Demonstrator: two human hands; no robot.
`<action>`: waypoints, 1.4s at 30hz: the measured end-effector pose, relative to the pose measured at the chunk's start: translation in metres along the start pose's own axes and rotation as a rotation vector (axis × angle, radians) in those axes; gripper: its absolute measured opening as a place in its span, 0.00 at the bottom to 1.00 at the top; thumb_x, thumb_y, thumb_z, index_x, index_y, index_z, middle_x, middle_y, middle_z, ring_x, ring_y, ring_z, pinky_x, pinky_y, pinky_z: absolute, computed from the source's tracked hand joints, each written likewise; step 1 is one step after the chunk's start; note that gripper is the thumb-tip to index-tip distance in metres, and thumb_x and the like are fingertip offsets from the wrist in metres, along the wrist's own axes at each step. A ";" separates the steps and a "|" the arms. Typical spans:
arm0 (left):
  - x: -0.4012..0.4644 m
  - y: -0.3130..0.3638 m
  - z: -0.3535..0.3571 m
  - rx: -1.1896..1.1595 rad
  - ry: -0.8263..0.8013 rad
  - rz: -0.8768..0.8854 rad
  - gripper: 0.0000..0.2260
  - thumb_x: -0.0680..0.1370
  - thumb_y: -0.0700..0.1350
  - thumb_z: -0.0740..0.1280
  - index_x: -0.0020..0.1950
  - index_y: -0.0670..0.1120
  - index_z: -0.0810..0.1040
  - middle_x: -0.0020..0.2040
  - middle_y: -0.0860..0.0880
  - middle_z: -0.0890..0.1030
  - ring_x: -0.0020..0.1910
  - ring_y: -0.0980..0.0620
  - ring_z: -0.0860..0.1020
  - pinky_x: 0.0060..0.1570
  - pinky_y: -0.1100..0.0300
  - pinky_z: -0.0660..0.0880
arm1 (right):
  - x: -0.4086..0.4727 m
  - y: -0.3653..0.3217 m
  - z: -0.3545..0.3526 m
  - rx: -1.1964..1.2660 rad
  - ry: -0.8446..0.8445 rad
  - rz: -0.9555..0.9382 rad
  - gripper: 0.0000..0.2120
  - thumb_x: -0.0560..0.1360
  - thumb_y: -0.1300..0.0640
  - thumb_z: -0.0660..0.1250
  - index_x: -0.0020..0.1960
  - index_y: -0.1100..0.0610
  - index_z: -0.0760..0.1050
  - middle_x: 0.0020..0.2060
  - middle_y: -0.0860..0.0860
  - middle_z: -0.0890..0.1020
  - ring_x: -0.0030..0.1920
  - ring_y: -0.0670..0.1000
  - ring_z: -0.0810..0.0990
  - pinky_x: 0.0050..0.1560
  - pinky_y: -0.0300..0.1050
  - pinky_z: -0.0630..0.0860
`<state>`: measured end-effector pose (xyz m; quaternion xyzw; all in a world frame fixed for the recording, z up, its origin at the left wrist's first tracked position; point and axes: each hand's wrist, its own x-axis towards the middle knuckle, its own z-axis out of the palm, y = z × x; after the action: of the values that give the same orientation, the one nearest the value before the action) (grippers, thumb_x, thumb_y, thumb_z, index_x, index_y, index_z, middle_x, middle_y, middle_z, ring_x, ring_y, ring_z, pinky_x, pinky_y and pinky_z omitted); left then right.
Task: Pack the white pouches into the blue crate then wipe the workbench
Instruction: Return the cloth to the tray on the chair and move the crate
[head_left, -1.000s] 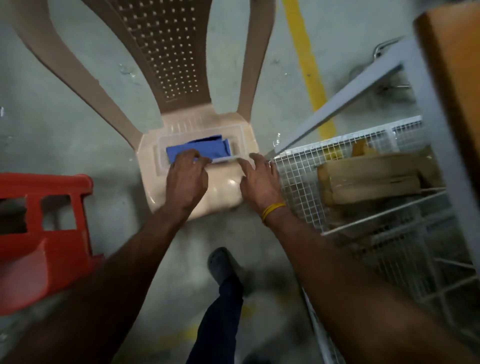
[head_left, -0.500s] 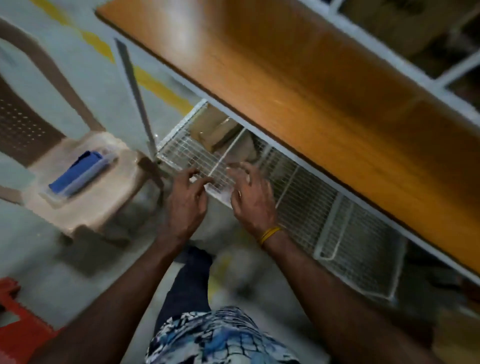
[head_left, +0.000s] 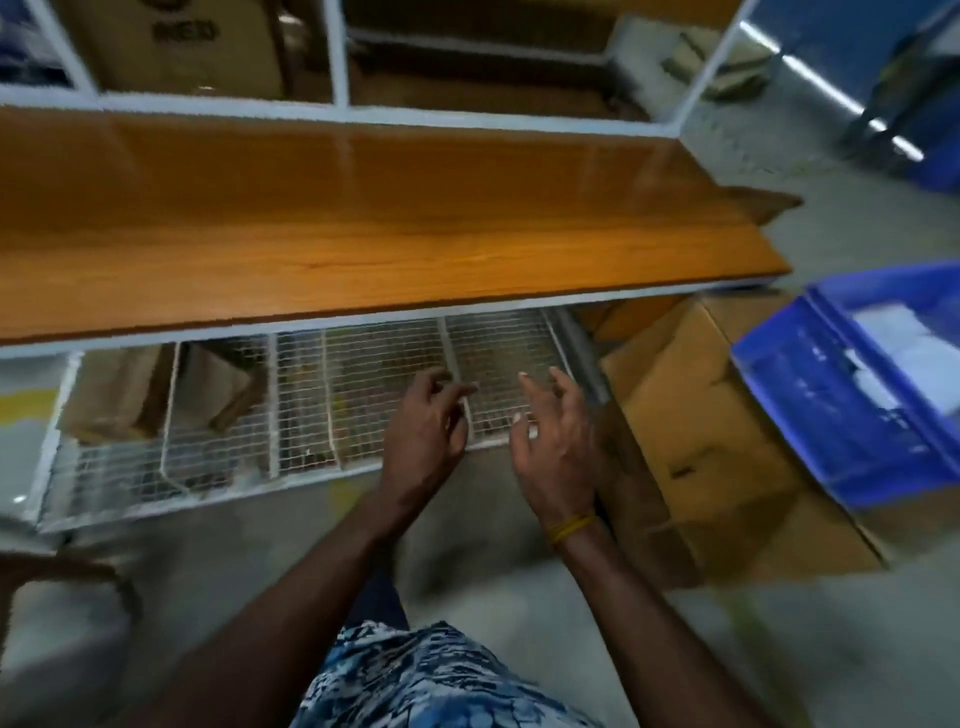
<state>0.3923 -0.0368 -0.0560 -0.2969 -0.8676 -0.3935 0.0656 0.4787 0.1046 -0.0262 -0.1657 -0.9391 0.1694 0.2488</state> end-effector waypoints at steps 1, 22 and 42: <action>0.011 0.015 0.012 -0.007 -0.030 0.053 0.16 0.74 0.37 0.67 0.61 0.45 0.80 0.62 0.40 0.74 0.57 0.44 0.75 0.49 0.55 0.76 | 0.001 0.014 -0.010 -0.009 0.041 0.043 0.22 0.76 0.59 0.66 0.69 0.52 0.73 0.68 0.58 0.71 0.64 0.58 0.74 0.59 0.53 0.75; 0.241 0.224 0.226 -0.284 -0.395 0.719 0.15 0.77 0.42 0.64 0.64 0.47 0.78 0.63 0.46 0.74 0.59 0.48 0.75 0.53 0.52 0.76 | 0.087 0.244 -0.135 -0.238 0.636 0.669 0.20 0.77 0.56 0.63 0.69 0.53 0.74 0.68 0.56 0.70 0.70 0.56 0.69 0.68 0.56 0.69; 0.374 0.419 0.417 0.196 -0.525 0.724 0.19 0.78 0.50 0.64 0.69 0.48 0.73 0.65 0.39 0.70 0.63 0.37 0.70 0.56 0.44 0.73 | 0.110 0.487 -0.266 -0.224 0.395 1.212 0.28 0.76 0.46 0.67 0.74 0.48 0.66 0.75 0.58 0.62 0.74 0.61 0.61 0.69 0.62 0.63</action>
<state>0.3750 0.6531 0.0601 -0.6632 -0.7283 -0.1726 0.0049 0.6376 0.6429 0.0417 -0.7195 -0.6277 0.1470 0.2582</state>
